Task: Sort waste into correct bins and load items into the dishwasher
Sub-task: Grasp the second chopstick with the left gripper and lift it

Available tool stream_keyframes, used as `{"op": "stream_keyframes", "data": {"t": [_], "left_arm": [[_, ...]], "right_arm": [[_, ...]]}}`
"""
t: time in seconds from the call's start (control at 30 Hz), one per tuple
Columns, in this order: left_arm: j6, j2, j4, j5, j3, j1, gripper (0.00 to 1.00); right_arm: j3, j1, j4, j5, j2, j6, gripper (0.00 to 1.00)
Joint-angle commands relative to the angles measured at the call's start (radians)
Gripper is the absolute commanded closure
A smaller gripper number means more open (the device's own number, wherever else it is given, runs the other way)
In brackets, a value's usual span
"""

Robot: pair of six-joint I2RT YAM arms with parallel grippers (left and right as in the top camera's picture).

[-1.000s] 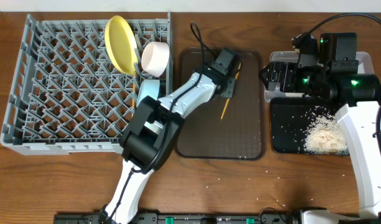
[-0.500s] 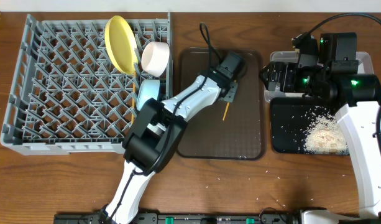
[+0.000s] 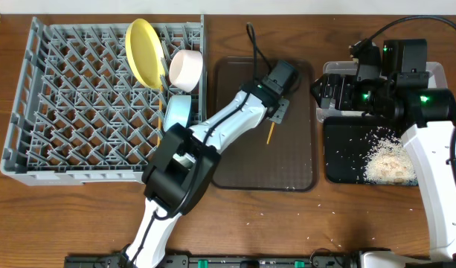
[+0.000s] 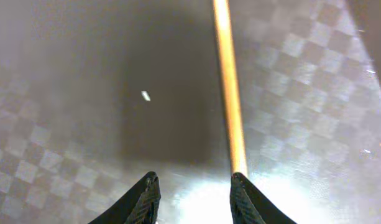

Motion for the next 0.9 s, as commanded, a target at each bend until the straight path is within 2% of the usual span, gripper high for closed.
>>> {"op": "stream_keyframes", "data": {"t": [0.0, 0.87], "left_arm": [[0.027, -0.026, -0.002, -0.012, 0.019, -0.008, 0.61], [-0.004, 0.053, 0.024, -0.005, 0.011, -0.045, 0.62]], "right_arm": [[0.006, 0.003, -0.001, -0.007, 0.004, 0.0, 0.01], [0.006, 0.003, -0.001, -0.007, 0.004, 0.0, 0.01]]}}
